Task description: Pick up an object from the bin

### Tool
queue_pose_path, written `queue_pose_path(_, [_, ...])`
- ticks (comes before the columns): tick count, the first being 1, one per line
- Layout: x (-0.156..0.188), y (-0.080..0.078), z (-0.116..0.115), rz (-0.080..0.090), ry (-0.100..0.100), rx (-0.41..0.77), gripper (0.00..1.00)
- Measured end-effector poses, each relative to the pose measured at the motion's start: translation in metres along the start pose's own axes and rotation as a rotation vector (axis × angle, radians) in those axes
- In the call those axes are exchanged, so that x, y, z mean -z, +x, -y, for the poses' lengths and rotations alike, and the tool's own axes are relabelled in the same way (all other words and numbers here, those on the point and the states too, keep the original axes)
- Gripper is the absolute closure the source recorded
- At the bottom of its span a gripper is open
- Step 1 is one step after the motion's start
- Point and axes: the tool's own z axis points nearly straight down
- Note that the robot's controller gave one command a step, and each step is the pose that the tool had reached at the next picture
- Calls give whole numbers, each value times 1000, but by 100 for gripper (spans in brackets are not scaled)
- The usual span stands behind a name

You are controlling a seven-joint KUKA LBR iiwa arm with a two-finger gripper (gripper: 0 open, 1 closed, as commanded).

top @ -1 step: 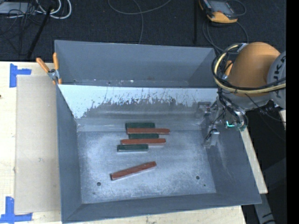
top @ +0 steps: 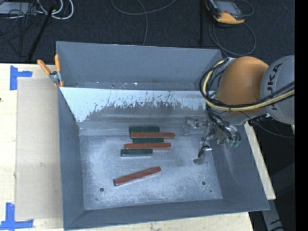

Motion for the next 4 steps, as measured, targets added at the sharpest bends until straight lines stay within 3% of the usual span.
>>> queue_pose_path(1, [-70, -3, -77, 4, 2, 206, 0])
queue_pose_path(2, [-70, 49, -118, 2, 3, 54, 0])
queue_pose_path(3, [-70, 70, -193, 8, 1, 136, 0])
queue_pose_path(4, [-71, 71, -190, 2, 3, 133, 100])
